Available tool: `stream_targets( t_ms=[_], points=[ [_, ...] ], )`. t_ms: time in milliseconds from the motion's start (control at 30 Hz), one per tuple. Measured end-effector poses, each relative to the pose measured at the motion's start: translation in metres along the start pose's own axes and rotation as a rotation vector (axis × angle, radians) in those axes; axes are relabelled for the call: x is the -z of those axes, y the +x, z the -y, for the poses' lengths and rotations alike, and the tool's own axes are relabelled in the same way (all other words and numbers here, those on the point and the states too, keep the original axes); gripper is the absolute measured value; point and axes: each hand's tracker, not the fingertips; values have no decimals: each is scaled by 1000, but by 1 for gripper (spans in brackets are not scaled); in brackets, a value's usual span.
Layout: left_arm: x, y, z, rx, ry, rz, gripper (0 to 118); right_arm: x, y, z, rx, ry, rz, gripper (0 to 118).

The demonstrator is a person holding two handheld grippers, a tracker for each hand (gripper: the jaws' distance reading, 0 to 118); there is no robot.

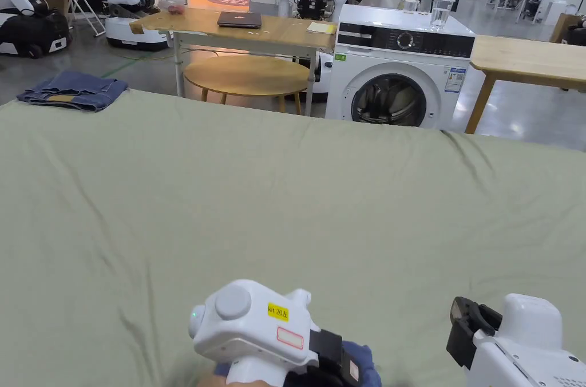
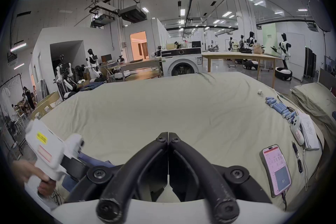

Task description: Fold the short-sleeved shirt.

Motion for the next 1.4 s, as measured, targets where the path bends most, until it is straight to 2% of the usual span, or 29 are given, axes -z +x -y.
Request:
stream_targets(
  t_ms=[67,200,467,567,767,967,1100,1267,1400],
  points=[
    [10,-6,5,-8,-17,-14,0,0,1,0,-1,-1,3,0],
    [20,-17,12,-64,-25,18,0,0,-2,1,3,-7,2,0],
    [12,-7,14,-3,-11,-10,0,1,-8,4,3,18,-13,0],
    [-16,13,15,140,122,-84,0,-1,-15,-2,-13,57,8,0],
    [-98,26,14,258,468,-180,0,2,-32,-18,-19,119,12,0],
    [-155,34,38,414,836,-482,0,5,-53,-29,-62,204,34,0],
    [-162,38,57,494,1082,-725,0,5,-65,-31,-85,269,52,0],
    [-161,36,69,578,1228,-857,0,8,-74,-32,-83,302,69,0],
    [-166,34,75,592,1239,-827,0,9,-80,-35,-97,289,71,0]
  ],
)
